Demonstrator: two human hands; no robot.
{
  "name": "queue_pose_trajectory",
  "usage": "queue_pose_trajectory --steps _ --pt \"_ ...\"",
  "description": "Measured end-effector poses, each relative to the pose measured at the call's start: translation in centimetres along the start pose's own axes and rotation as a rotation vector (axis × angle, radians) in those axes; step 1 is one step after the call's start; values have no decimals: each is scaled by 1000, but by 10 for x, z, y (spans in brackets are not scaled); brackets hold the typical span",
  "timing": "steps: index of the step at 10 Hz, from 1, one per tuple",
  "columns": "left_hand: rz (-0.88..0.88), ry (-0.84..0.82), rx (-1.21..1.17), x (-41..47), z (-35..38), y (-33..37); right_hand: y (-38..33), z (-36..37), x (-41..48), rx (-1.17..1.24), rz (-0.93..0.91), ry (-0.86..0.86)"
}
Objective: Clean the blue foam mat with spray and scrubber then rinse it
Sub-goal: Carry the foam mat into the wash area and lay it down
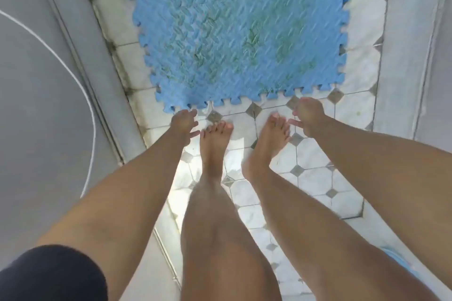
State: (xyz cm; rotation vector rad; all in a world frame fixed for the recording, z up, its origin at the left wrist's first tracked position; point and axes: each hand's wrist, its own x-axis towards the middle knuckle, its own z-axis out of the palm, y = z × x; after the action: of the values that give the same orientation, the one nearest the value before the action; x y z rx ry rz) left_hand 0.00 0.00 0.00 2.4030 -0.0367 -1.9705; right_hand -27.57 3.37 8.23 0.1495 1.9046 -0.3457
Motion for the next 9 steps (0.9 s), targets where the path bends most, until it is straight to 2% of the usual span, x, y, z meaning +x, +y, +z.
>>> queue_pose_trajectory --steps 1,2,3,4,5,6,8,9 --pt "-12 36 69 18 10 8 1 -7 40 49 68 113" --pt "-24 65 54 27 16 14 14 -22 114 148 56 131" --pt "-63 82 24 38 12 15 10 -17 128 163 49 166" --pt "-88 67 -163 56 8 13 10 -11 147 204 73 202" --pt "-118 100 -288 56 7 12 10 -12 145 209 20 187" --pt "-104 47 -374 37 17 11 14 -22 153 141 67 172" --pt "-148 88 -442 28 20 31 11 -43 155 302 121 69" --pt "-101 84 -528 30 15 36 4 -51 147 439 113 -4"
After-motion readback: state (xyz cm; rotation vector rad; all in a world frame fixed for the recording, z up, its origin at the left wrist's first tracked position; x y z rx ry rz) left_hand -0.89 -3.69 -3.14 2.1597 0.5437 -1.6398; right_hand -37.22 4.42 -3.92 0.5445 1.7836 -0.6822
